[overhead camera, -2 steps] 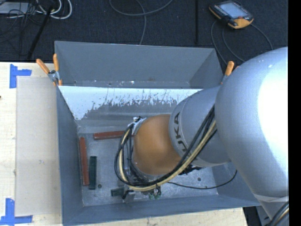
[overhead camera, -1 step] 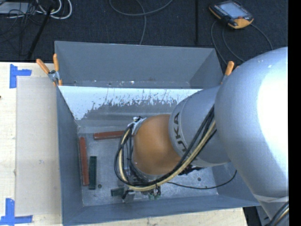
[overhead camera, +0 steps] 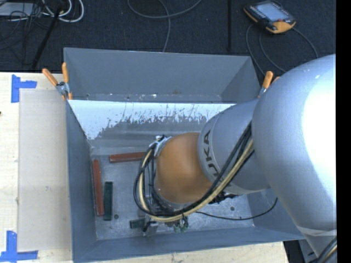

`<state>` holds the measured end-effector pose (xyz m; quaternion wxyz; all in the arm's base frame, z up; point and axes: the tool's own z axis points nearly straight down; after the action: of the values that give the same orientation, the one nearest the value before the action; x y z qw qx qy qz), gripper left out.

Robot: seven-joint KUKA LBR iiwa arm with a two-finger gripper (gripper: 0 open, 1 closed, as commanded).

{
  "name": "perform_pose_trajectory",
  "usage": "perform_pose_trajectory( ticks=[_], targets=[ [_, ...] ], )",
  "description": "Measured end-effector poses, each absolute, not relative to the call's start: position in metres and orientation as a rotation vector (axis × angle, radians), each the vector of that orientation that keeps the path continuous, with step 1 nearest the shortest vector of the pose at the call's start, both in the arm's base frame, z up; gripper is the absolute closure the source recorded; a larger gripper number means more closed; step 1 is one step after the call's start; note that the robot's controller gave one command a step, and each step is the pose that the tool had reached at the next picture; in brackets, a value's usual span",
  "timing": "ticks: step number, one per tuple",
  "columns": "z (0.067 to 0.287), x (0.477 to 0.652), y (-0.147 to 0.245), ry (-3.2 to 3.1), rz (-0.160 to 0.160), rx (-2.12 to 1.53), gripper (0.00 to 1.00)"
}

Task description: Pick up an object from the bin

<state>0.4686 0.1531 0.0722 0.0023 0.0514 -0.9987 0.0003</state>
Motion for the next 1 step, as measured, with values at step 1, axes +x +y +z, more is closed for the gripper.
perform_pose_trajectory(
  ticks=[1],
  targets=[
    [0.0838, 0.4683, 0.1531, -3.133, 0.002, 0.161, 1.0]
  ],
)
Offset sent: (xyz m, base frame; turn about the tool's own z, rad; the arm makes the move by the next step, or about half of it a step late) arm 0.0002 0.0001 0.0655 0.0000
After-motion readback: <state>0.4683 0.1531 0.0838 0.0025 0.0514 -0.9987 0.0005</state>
